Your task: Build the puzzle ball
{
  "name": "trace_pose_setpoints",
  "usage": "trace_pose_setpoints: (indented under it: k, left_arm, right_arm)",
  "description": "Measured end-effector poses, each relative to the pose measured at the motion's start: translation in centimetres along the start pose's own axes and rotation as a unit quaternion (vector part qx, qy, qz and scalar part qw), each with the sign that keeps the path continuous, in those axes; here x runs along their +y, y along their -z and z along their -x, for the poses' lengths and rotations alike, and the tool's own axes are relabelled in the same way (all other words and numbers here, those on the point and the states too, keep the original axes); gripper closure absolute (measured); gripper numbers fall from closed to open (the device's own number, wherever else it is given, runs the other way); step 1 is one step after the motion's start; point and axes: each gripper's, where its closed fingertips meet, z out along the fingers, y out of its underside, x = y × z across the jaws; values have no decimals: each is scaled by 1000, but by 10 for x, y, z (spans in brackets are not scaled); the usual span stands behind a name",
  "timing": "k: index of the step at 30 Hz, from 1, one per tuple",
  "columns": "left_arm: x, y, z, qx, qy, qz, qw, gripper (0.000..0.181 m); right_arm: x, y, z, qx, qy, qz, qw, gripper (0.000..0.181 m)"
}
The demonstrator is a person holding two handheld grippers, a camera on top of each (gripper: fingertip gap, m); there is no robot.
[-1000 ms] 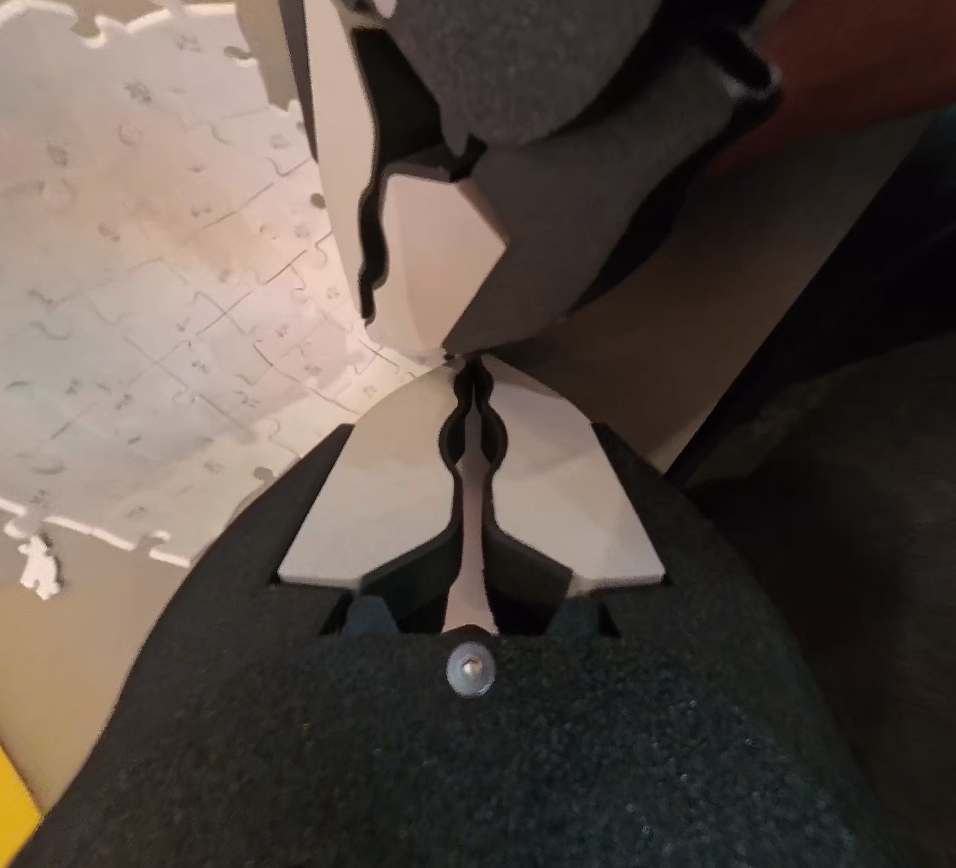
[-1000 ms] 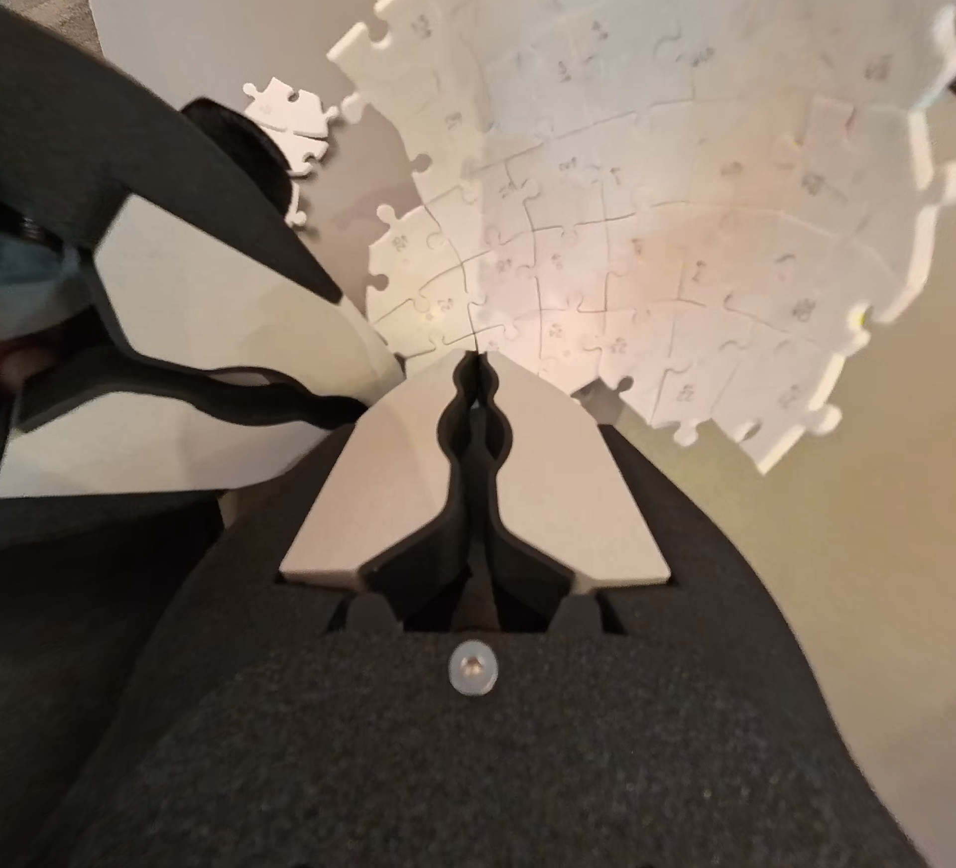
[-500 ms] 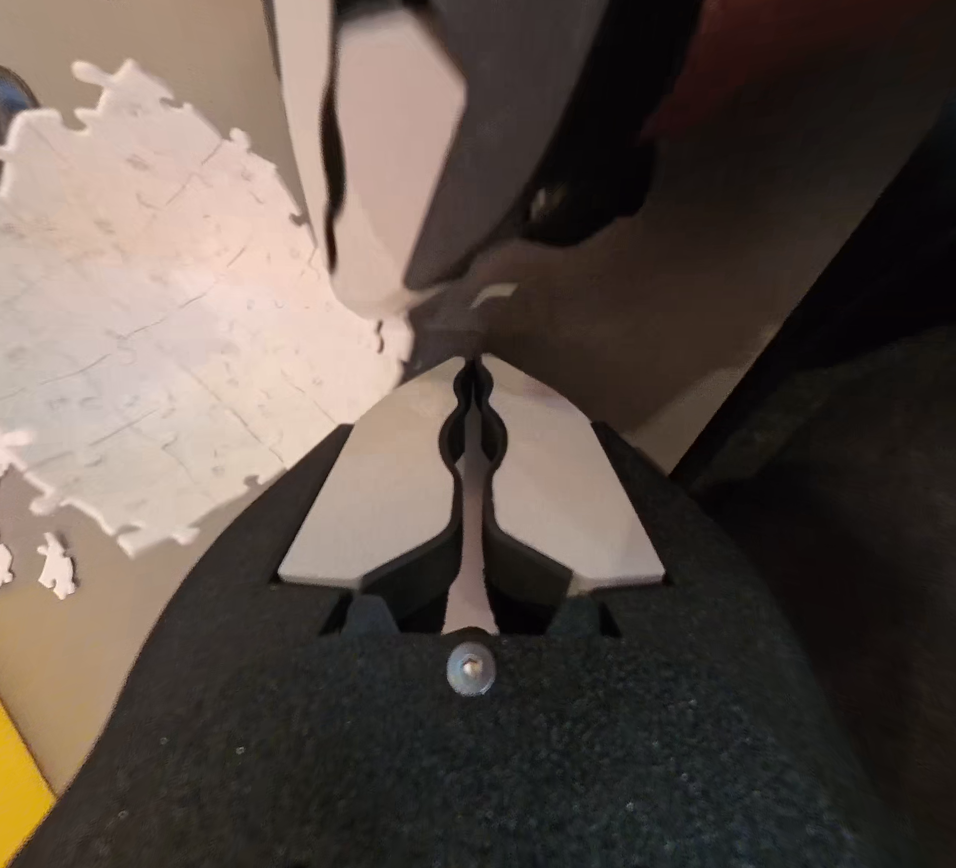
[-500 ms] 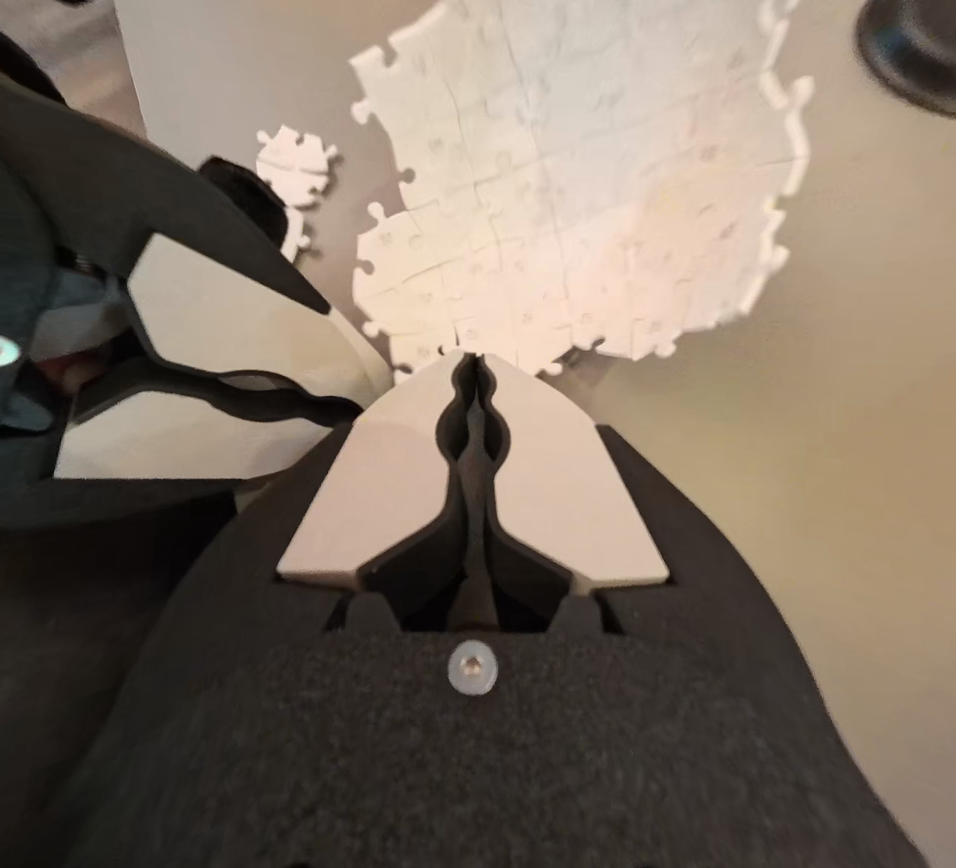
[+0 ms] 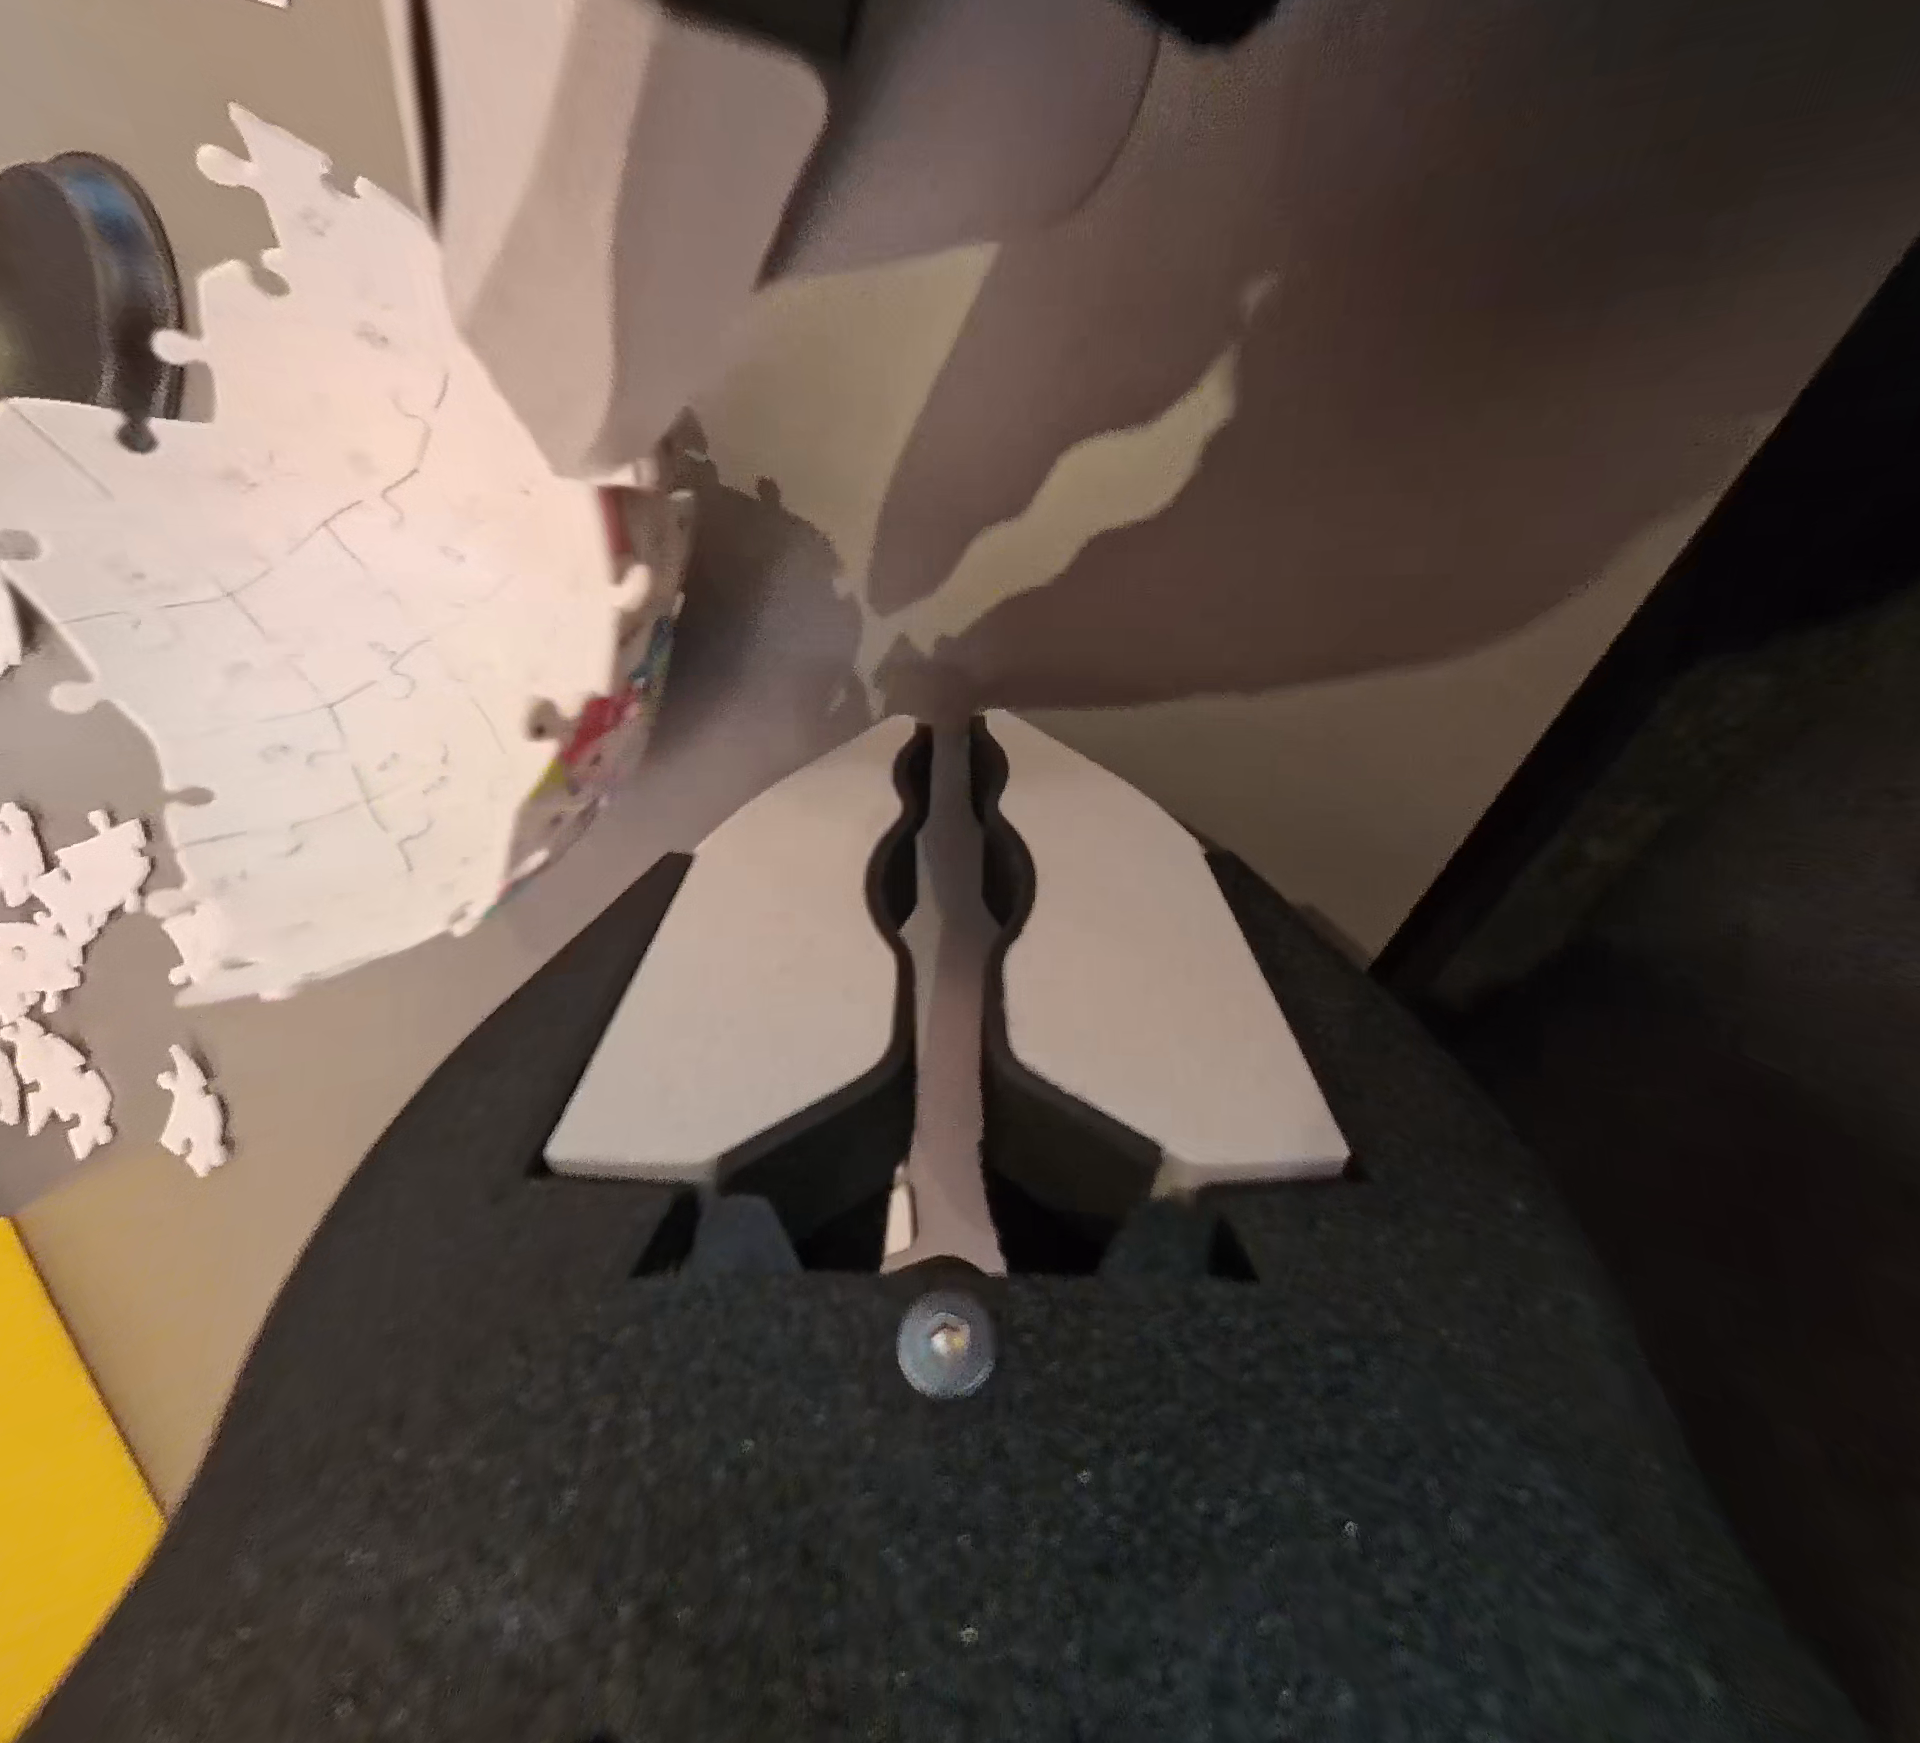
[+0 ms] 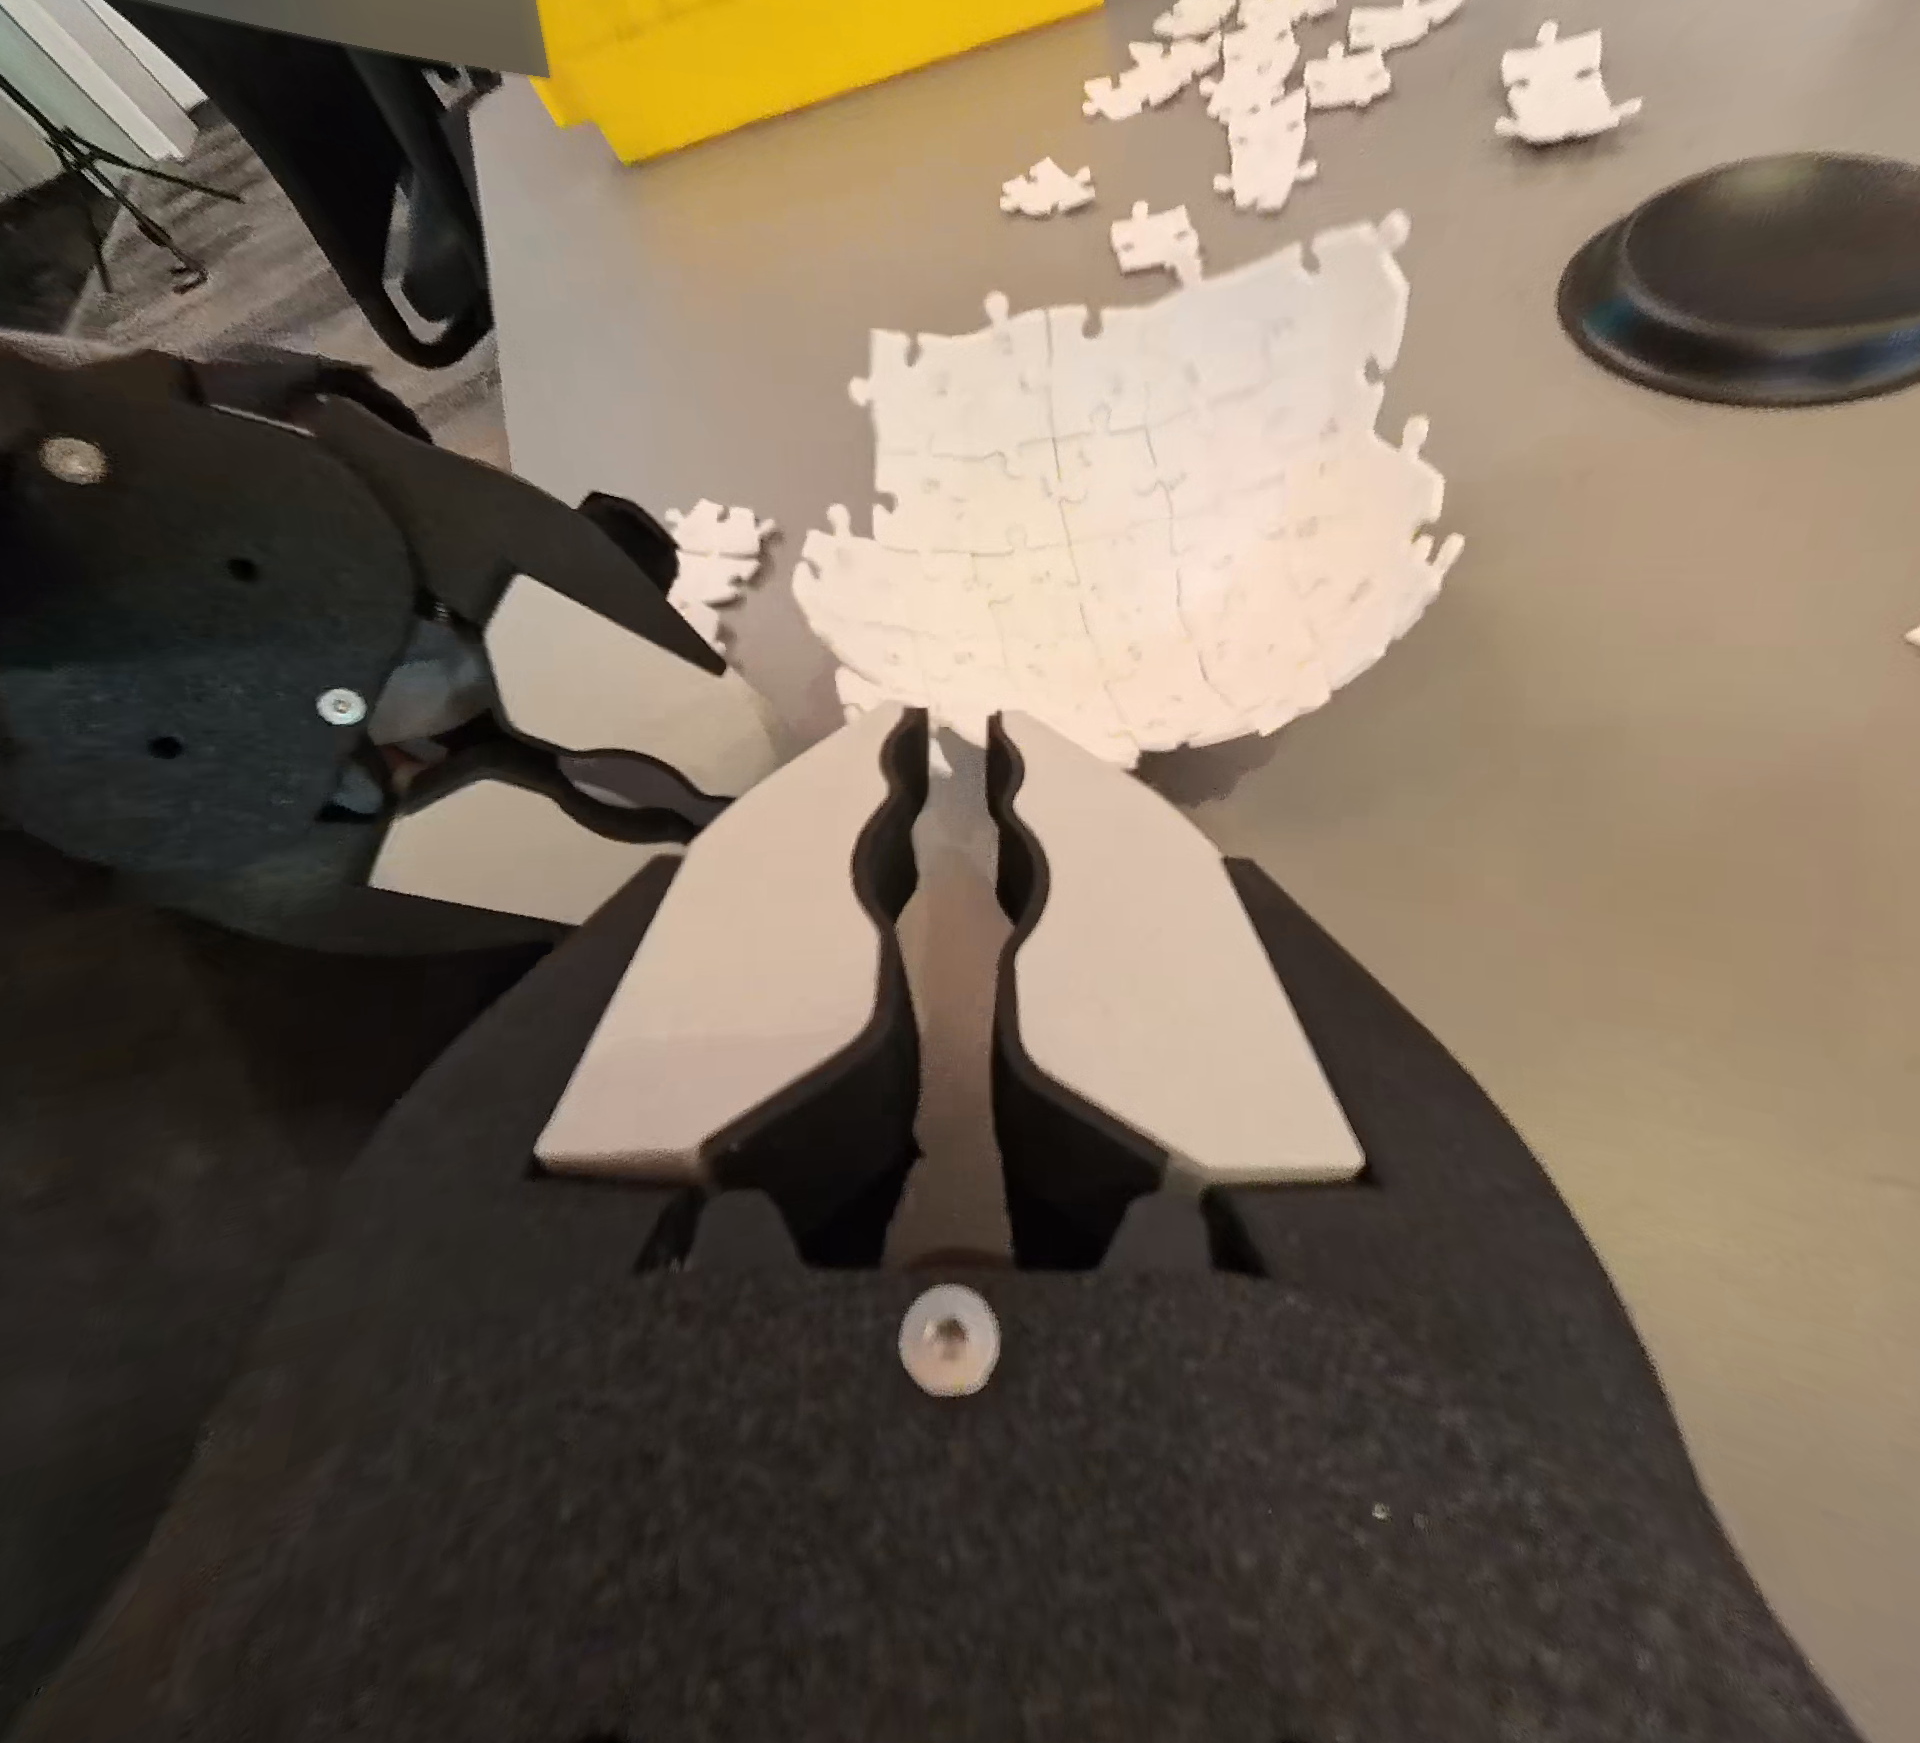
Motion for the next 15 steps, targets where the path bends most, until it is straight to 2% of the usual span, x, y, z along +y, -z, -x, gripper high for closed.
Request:
trace_pose_setpoints:
  k: [3,8,12,15]
  left_arm:
    - [1,0,2,3,2,-1,1000,175]
    - [1,7,4,9,-11,-26,1000,175]
    - [8,17,9,18,-3,-54,998,175]
    - [12,23,12,35,27,-83,996,175]
  right_arm:
    - [-8,10,-2,1,34,-24,999,168]
    - [-21,11,4,-9,165,-59,985,158]
    - [-10,-2,17,-28,258,-15,966,144]
    - [-3,-10,16,-8,326,23,945,144]
